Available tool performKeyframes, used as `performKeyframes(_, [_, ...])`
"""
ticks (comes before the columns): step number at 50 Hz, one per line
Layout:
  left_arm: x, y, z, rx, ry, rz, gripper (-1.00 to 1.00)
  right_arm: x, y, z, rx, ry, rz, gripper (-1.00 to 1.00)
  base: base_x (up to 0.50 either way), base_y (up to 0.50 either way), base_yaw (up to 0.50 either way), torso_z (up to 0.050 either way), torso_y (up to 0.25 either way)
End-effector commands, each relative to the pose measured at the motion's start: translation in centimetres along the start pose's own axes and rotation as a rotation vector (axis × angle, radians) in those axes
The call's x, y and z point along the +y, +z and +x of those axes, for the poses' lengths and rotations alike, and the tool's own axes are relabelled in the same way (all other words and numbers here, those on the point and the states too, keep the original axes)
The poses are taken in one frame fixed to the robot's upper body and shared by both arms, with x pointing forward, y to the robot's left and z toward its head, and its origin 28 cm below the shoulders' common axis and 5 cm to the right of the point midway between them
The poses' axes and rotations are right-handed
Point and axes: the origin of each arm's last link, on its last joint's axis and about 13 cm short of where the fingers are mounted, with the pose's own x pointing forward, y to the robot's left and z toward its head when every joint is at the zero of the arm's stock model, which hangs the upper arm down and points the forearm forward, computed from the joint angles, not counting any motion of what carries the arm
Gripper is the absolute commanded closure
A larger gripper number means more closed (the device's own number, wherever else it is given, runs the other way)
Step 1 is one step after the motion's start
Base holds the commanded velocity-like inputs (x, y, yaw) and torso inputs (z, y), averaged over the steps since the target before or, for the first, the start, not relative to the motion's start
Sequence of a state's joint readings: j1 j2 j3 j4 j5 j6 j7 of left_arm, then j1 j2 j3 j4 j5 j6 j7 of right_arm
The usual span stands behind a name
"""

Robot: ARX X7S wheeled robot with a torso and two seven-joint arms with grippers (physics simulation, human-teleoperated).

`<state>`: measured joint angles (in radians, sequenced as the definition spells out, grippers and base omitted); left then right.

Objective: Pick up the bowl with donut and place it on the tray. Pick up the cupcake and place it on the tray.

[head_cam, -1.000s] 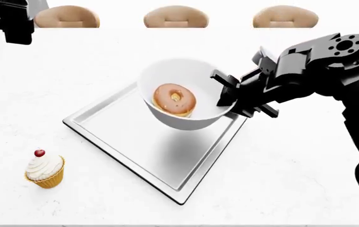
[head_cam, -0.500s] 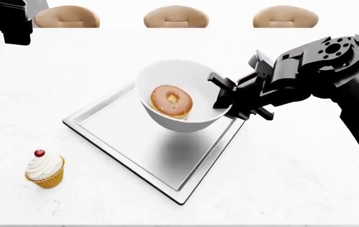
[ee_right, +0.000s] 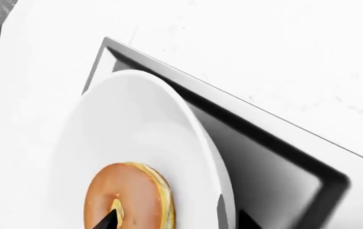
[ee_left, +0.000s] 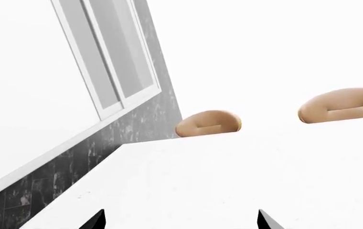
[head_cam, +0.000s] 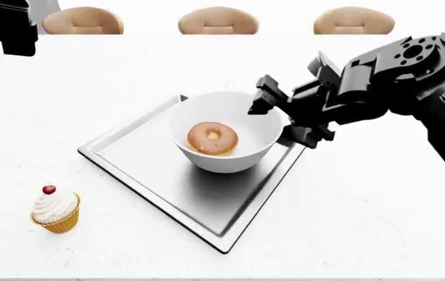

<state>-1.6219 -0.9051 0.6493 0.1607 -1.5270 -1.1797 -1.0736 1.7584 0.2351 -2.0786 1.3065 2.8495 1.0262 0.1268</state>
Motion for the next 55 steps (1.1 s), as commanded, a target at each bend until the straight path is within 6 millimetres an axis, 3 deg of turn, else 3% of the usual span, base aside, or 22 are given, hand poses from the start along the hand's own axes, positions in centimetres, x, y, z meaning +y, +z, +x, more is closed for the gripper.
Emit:
performKeyframes(1, [0.0,-0.1,0.0,0.001,0.000,-0.001,-1.00,0.3,0.3,-0.6,-0.014,0.007,-0.019,-1.00,0.00,0.00,0.00,0.000,0.000])
performKeyframes(8, [0.0,0.1,-0.1,0.001,-0.004,0.005,-1.00,1.1,1.2,-3.3,-0.044,-0.070,-0.056,-1.00,0.00,0.00,0.00,0.000,0.000])
performKeyframes(18, [0.0,0.6,-0.3,0.003,-0.013,0.019,-1.00,3.8,0.9,-10.1,-0.128,-0.304,-0.149,-1.00,0.00,0.00,0.00,0.000,0.000])
performKeyframes(24, [-0.7,0.4,-0.5,0.126,-0.137,0.050,-1.00,4.4,0.8,-12.5,-0.180,-0.328,-0.159,-1.00,0.00,0.00,0.00,0.000,0.000])
performKeyframes(31, [-1.2,1.4,-1.2,0.277,-0.301,0.115,-1.00,4.1,1.1,-13.4,-0.208,-0.346,-0.163,-1.00,0.00,0.00,0.00,0.000,0.000])
performKeyframes(42, [0.1,4.2,-3.1,0.387,-0.406,0.138,-1.00,3.1,1.2,-13.6,-0.230,-0.369,-0.150,-1.00,0.00,0.00,0.00,0.000,0.000])
performKeyframes(55, [0.0,4.3,-4.1,0.539,-0.525,0.105,-1.00,1.5,1.0,-14.0,-0.249,-0.425,-0.125,-1.00,0.00,0.00,0.00,0.000,0.000])
